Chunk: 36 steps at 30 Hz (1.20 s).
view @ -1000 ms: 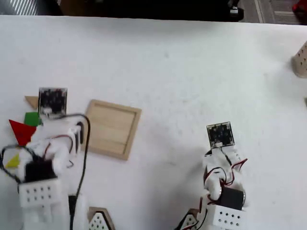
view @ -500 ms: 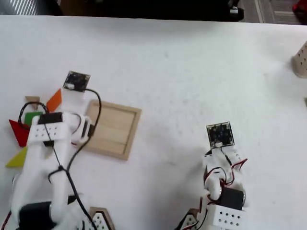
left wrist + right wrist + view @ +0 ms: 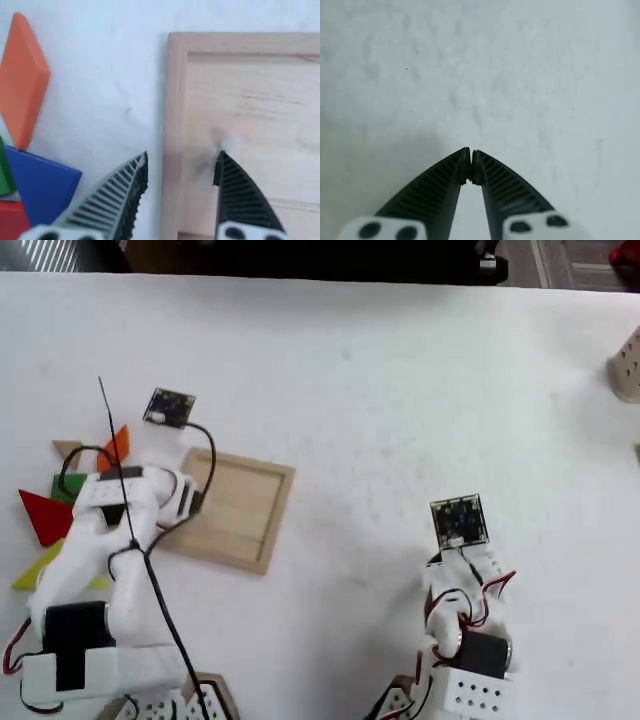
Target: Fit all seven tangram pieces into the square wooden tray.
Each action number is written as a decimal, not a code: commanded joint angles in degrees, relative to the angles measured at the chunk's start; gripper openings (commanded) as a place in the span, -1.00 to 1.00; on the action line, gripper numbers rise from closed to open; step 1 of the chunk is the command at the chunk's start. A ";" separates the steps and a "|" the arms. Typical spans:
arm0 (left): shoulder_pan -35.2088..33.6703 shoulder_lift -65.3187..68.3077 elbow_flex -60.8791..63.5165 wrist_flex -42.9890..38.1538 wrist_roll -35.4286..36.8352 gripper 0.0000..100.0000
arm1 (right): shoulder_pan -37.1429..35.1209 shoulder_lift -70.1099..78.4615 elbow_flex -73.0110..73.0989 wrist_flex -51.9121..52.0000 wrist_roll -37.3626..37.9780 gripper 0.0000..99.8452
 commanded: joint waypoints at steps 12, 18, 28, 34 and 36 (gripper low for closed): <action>15.78 0.66 -2.20 11.08 1.67 -0.56 | 0.40 -0.40 0.26 0.04 0.79 -0.96; 24.04 0.31 -0.79 11.16 10.02 -0.56 | 0.40 -0.40 0.26 0.04 0.79 -0.96; 19.38 0.22 -1.49 10.73 11.52 -0.56 | 0.31 -0.40 0.26 0.04 0.79 -0.96; 13.67 0.84 -2.20 7.12 11.60 -0.70 | 0.57 -0.40 0.26 0.04 0.79 -0.96; 12.53 0.84 -1.93 5.10 11.60 -0.82 | 0.57 -0.40 0.26 0.04 0.79 -0.96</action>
